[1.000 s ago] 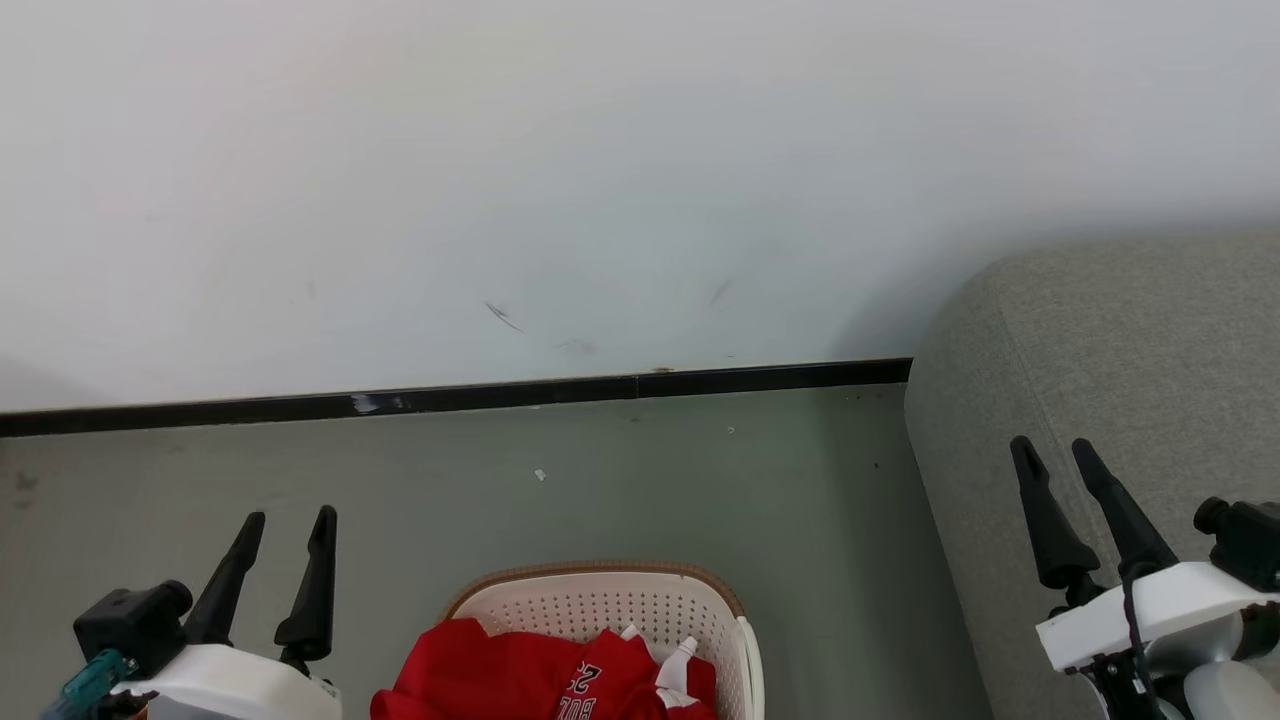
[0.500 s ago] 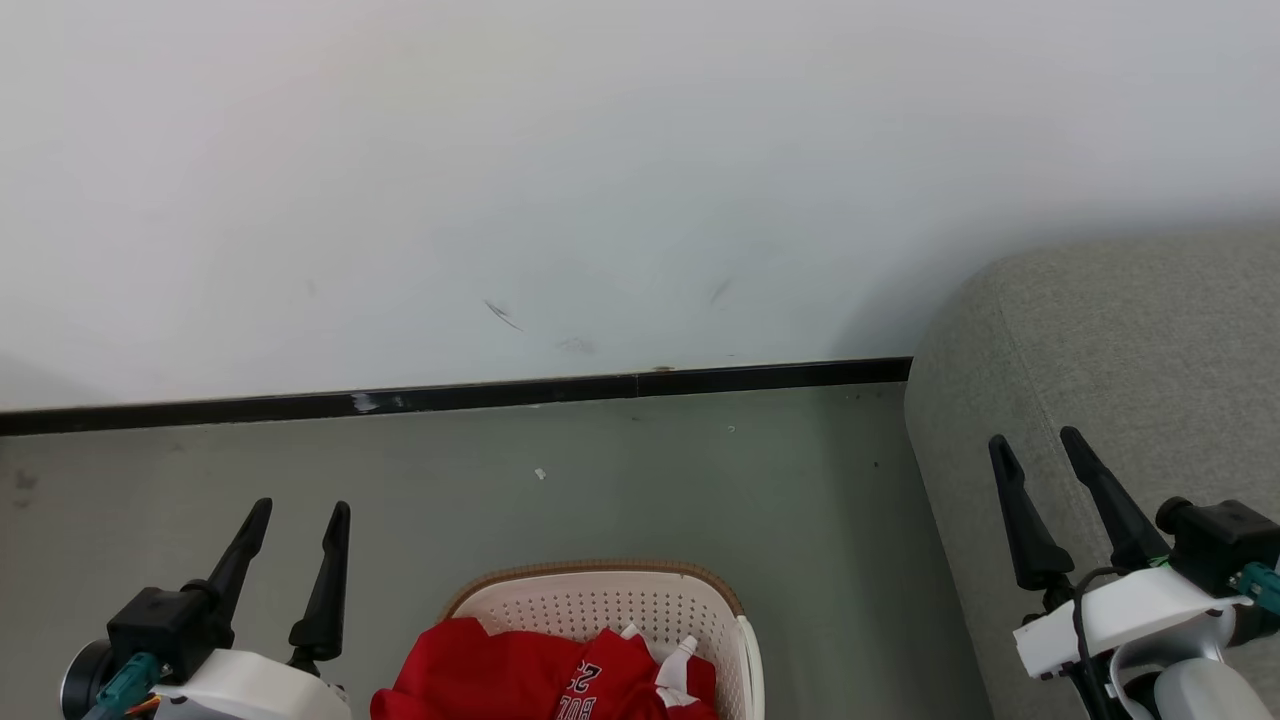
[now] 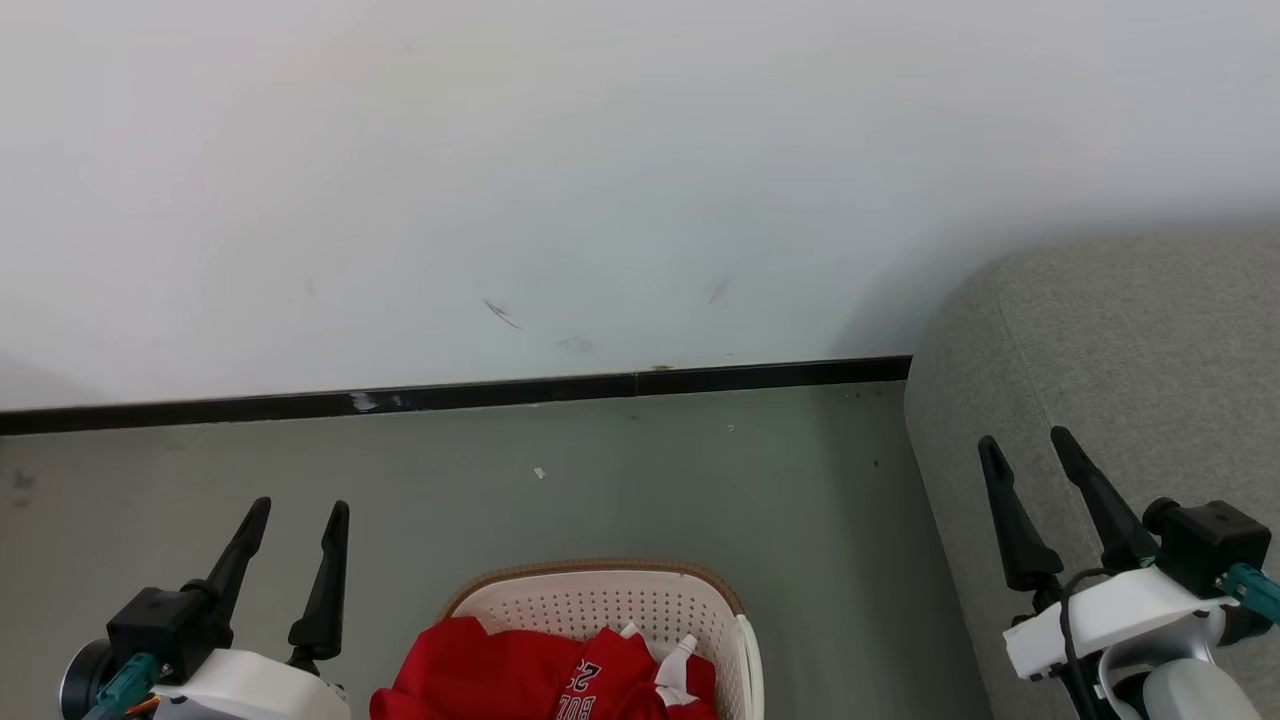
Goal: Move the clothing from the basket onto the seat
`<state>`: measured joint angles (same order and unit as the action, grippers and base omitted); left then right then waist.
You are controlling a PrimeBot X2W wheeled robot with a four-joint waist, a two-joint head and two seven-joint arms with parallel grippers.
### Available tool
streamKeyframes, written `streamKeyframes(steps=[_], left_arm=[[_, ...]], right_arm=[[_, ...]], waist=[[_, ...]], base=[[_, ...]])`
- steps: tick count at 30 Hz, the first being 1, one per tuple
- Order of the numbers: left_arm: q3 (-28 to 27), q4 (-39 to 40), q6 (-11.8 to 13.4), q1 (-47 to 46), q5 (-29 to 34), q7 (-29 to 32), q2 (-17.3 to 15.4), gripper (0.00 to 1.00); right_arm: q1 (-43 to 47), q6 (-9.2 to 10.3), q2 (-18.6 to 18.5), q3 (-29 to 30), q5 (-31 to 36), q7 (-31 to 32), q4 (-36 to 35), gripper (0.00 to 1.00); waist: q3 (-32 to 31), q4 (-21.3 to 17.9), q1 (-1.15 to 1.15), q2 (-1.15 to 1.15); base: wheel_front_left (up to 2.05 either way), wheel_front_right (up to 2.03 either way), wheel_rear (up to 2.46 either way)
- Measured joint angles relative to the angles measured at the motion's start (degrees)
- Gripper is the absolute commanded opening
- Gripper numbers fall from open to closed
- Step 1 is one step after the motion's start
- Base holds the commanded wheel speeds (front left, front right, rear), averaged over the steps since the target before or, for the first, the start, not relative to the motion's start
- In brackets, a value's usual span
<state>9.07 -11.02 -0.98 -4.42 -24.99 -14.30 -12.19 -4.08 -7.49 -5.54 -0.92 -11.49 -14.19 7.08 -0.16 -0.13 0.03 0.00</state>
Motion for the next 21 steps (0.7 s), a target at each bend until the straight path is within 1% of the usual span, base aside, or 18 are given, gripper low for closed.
streamKeyframes(steps=[11, 13, 18, 21], left_arm=[[-0.5, -0.1, -0.3, -1.0, 0.0, 0.0, 0.9, 1.0], [-0.7, -0.1, -0.7, -1.0, 0.0, 0.0, 0.9, 1.0], [-0.8, -0.4, -0.8, -1.0, 0.0, 0.0, 1.2, 1.0], [-0.8, -0.7, -1.3, -1.0, 0.0, 0.0, 1.3, 1.0]], right_arm=[[0.0, -0.01, 0.4, 0.2, 0.4, 0.0, 0.1, 1.0], [0.0, -0.01, 0.5, 0.2, 0.4, 0.0, 0.1, 1.0], [0.0, 0.0, 0.7, 0.2, 0.4, 0.0, 0.1, 1.0], [0.0, 0.0, 0.9, 0.2, 0.4, 0.0, 0.1, 1.0]], waist=[[0.3, 0.0, 0.0, 0.0], [0.4, -0.1, 0.0, 0.0], [0.8, -0.2, -0.01, 0.0], [1.2, -0.3, -0.01, 0.0]], base=[[0.0, 0.0, 0.0], [0.0, 0.0, 0.0], [0.0, 0.0, 0.0], [0.0, 0.0, 0.0]])
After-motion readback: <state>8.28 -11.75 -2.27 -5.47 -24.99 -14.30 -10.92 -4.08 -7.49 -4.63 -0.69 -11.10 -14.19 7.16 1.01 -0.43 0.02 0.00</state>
